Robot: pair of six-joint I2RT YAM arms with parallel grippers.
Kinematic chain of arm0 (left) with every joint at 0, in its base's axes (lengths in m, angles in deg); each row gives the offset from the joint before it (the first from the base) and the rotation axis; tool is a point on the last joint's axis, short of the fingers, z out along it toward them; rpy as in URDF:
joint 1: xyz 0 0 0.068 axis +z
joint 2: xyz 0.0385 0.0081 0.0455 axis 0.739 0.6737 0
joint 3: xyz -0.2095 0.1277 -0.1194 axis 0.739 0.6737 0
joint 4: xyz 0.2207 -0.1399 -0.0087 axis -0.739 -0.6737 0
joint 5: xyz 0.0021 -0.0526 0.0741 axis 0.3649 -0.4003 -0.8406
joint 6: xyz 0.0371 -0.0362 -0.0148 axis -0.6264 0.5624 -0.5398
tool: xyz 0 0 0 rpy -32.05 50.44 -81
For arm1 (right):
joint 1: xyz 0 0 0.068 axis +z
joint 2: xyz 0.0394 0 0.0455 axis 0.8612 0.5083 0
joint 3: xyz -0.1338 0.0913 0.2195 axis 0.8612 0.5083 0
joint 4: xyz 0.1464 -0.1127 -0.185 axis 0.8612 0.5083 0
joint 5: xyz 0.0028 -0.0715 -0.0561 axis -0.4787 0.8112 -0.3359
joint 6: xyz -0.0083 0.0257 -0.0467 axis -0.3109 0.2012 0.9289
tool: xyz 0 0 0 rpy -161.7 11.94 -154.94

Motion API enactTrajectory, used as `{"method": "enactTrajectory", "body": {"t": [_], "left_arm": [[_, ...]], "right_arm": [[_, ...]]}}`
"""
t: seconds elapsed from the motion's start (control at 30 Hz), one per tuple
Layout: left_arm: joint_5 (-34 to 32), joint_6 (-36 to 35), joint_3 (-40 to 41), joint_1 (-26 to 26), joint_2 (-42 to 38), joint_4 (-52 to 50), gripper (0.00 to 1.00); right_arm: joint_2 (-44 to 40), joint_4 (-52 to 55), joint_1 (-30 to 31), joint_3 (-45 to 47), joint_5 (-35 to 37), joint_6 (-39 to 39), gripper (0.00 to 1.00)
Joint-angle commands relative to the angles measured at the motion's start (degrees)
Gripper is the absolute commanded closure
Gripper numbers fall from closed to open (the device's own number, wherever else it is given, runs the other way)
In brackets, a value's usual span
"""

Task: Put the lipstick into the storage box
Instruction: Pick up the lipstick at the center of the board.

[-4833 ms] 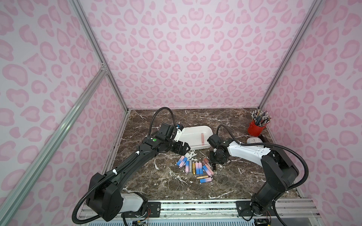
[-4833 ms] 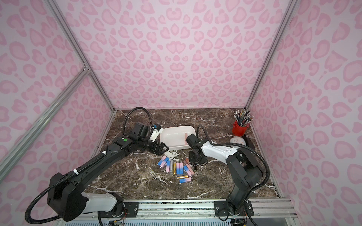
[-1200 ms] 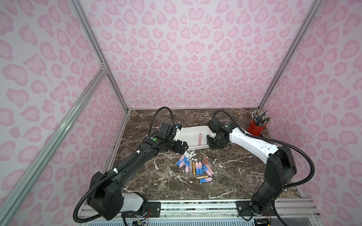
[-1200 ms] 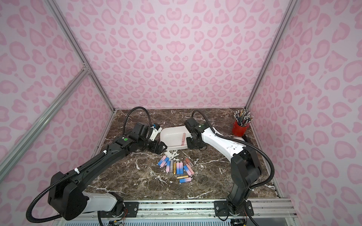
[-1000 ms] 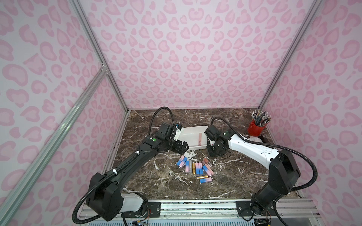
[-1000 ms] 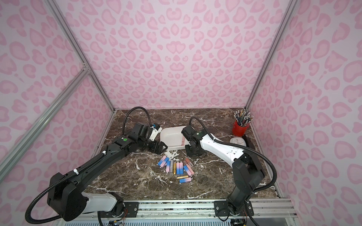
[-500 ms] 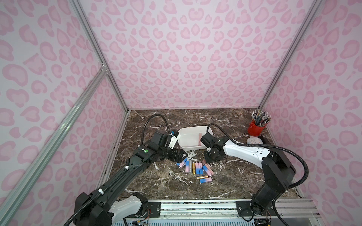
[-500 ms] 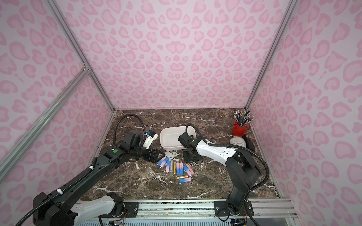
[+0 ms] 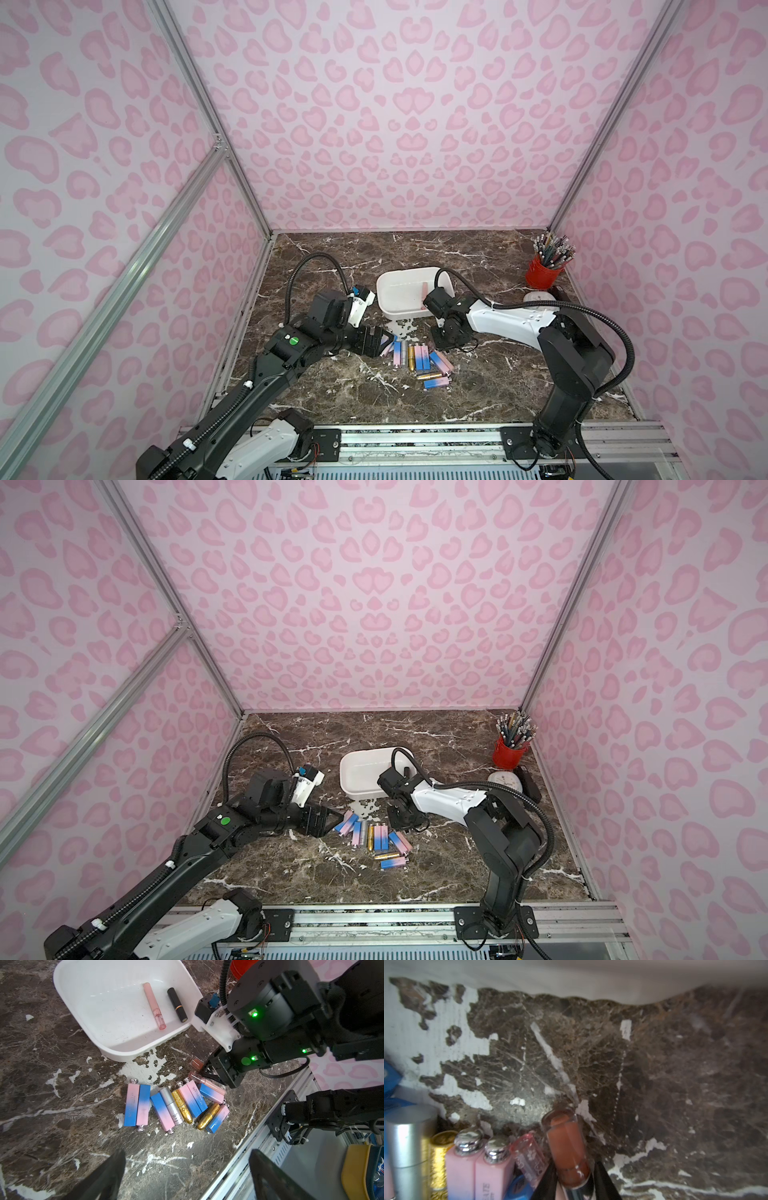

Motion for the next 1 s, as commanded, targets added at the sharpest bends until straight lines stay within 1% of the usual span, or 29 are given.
{"method": "enactTrajectory", "body": {"t": [0.0, 0.13, 0.3, 0.43, 0.8, 0.97], "left_arm": [[0.1, 0.8, 0.3, 0.0, -0.9, -0.6, 0.04], [0.3, 0.3, 0.1, 0.0, -1.0, -1.7, 0.04], [-0.7, -0.3, -0.1, 0.0, -1.8, -2.5, 0.04], [-1.4, -0.6, 0.0, 0.0, -1.7, -2.6, 0.04], [-1.3, -1.1, -0.6, 0.0, -0.5, -0.9, 0.04], [-0.9, -1.7, -1.1, 0.0, 0.8, 0.1, 0.04]], "right_arm": [[0.7, -1.5, 0.0, 0.9, -0.4, 0.2, 0.67], [1.0, -2.1, 0.0, 1.7, 0.3, 0.2, 0.68], [0.4, -0.9, 0.1, 2.1, 1.5, 0.2, 0.79], [-1.1, 1.1, 0.7, 2.1, 2.5, 0.1, 0.81], [-9.5, 11.0, 2.5, -1.6, 4.9, -2.9, 0.82], [-11.8, 16.0, 2.4, -7.6, 7.0, -2.9, 0.82]]}}
